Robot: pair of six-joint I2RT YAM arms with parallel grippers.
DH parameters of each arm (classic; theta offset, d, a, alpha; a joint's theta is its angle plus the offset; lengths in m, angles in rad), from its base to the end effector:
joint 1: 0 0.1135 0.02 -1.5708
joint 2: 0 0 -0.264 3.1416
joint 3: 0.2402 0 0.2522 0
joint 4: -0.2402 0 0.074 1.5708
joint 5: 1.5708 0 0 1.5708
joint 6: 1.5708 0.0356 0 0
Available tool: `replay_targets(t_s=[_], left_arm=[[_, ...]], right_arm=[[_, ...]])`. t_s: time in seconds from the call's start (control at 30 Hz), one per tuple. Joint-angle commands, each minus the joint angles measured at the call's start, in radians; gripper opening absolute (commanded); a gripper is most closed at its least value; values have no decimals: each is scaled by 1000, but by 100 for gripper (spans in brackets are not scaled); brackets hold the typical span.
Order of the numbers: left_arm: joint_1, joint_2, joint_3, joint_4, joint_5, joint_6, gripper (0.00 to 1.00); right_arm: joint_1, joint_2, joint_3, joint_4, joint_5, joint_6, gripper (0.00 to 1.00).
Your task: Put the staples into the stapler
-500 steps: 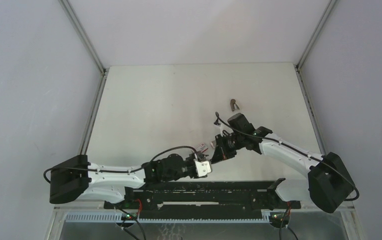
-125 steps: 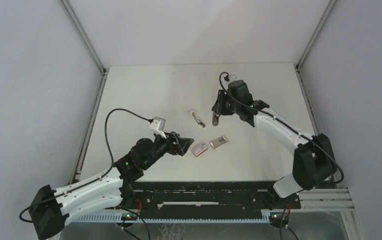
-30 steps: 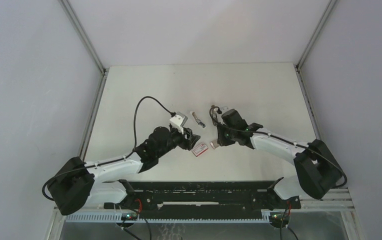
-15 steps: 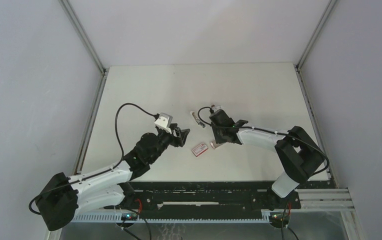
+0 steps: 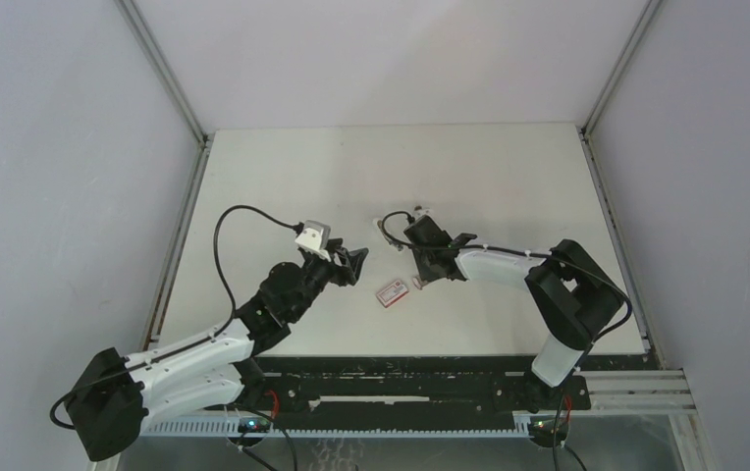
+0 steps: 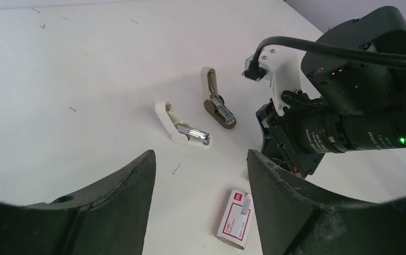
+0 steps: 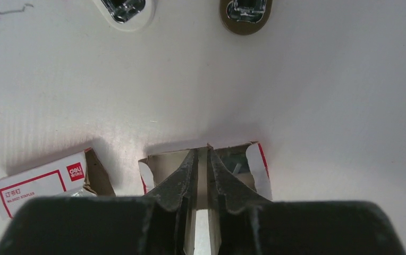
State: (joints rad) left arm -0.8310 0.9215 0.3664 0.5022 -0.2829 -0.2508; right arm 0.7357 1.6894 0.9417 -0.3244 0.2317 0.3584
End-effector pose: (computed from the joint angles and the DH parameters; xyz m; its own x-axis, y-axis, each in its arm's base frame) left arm 0.1477 -0.1471 0.2399 -0.1639 -0.1739 -0.9710 0.4962 0.8362 -0.2335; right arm 0.2454 0.2111 0.1577 -0.8103 -0.2730 -0.5186 -0.3070 0.9515 -0.0211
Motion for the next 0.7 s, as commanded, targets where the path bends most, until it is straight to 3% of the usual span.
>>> replay_targets(t_s=[0.0,0.67], left_arm=[[3,-22,-25,10,-23,15,68],[3,-19,-23,7,-24,13,68]], right_arm=[[14,-5,32,-17,36,11,9],[24,-111,32,-79,48,19,16]])
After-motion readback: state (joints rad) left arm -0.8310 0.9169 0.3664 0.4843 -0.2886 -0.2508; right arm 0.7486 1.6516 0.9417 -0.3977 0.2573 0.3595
